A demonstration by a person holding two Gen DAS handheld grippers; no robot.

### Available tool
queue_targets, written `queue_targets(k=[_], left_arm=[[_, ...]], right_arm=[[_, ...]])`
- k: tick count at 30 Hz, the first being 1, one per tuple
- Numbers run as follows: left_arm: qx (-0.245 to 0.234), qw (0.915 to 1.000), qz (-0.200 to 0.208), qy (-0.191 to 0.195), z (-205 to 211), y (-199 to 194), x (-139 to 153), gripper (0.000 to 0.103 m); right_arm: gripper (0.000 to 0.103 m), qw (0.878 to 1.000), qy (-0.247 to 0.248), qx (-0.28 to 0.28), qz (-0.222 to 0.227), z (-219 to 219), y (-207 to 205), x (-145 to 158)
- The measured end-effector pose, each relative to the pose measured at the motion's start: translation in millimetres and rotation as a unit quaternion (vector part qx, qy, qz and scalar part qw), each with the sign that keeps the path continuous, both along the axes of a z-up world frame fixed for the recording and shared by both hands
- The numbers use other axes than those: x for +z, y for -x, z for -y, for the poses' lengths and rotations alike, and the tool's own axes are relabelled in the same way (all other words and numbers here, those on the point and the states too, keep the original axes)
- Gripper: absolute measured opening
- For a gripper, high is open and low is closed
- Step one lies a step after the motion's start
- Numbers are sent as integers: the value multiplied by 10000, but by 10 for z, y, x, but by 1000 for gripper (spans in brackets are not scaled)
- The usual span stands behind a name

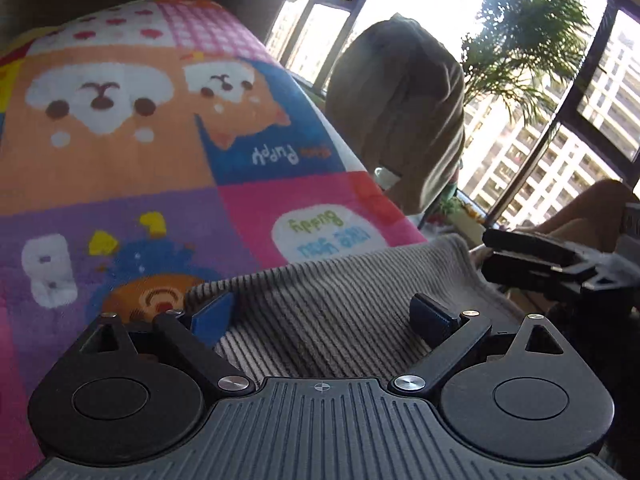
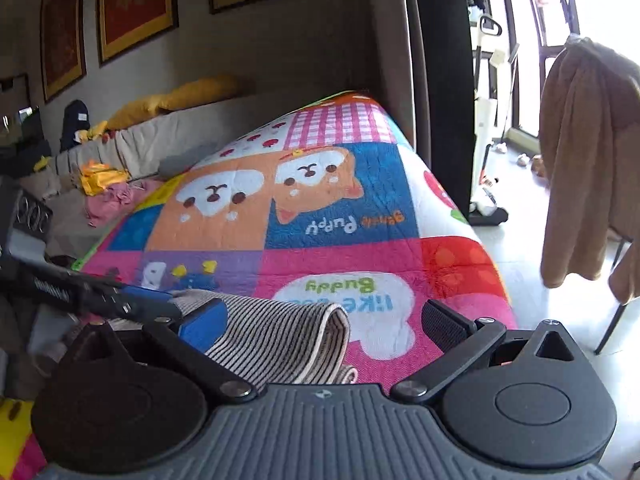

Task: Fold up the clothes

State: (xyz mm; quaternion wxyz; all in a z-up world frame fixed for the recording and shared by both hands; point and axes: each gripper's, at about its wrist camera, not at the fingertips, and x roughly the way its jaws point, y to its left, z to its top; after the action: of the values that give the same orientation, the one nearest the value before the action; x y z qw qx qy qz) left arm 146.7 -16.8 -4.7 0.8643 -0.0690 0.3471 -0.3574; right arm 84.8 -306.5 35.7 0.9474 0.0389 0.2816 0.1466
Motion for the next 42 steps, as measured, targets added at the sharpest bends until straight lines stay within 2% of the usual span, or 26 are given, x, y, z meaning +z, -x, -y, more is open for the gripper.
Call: queue_targets(k=[2, 5, 7, 9, 12, 14, 16, 17, 18, 20, 23, 26, 29, 30, 32, 34, 37, 42], left_arm=[[-21, 9998, 135, -128, 25, 105, 87, 97], [93, 9997, 206, -116, -74, 321, 323, 97], [-83, 9995, -2, 308, -219, 551, 439, 97], [-266, 9967, -216, 737, -360, 781, 550, 98], [-691, 9848, -793, 1383, -402, 1103, 448, 99], [-816, 9798, -1142, 1422, -313, 1235, 274, 100], [-783, 9787, -1366, 1316, -217, 1285, 77, 100], [-673, 9773, -1509, 1323, -179, 1252, -11, 100], [-564, 9756, -1651, 1330, -142, 1219, -98, 100], [-403, 9712, -1884, 1402, -79, 1143, -238, 100], [-356, 9715, -1871, 1409, 9, 1041, -296, 100], [-265, 9724, -1847, 1399, 81, 939, -333, 100], [-149, 9652, -2072, 1589, 14, 773, -341, 100], [-104, 9630, -2132, 1643, -20, 714, -338, 100], [156, 9709, -1888, 1467, -143, 553, -258, 100], [417, 9771, -1641, 1291, -267, 392, -180, 100], [840, 9814, -1319, 1110, -477, 93, -86, 100], [1311, 9806, -1101, 952, -701, -183, -2, 100]], right_arm=[[103, 9975, 569, 3, -425, -126, -194, -226], [103, 9979, 429, -67, -478, -107, -231, -445], [103, 9979, 187, -142, -604, -34, -214, -454], [103, 9977, 279, -134, -602, -28, -169, -458], [103, 9970, 477, -105, -594, -76, -166, -424], [103, 9963, 630, -84, -584, -128, -190, -387], [103, 9968, 537, -21, -596, -132, -208, -312], [103, 9970, 482, 12, -602, -131, -216, -273], [103, 9978, 211, 113, -610, -88, -223, -223], [103, 9960, -549, 311, -639, 34, -258, -138], [103, 9835, -1323, 804, -938, 124, -450, -133], [103, 9756, -1442, 918, -1378, 109, -711, -357], [103, 9609, -2101, 780, -1627, 230, -811, -621], [103, 9519, -2414, 843, -1691, 264, -793, -665], [103, 9351, -2925, 975, -1749, 294, -716, -723], [103, 9347, -2895, 1082, -1758, 187, -582, -739], [103, 9405, -2590, 1357, -1729, -102, -347, -713], [103, 9347, -1974, 2373, -1765, -859, 60, -605]])
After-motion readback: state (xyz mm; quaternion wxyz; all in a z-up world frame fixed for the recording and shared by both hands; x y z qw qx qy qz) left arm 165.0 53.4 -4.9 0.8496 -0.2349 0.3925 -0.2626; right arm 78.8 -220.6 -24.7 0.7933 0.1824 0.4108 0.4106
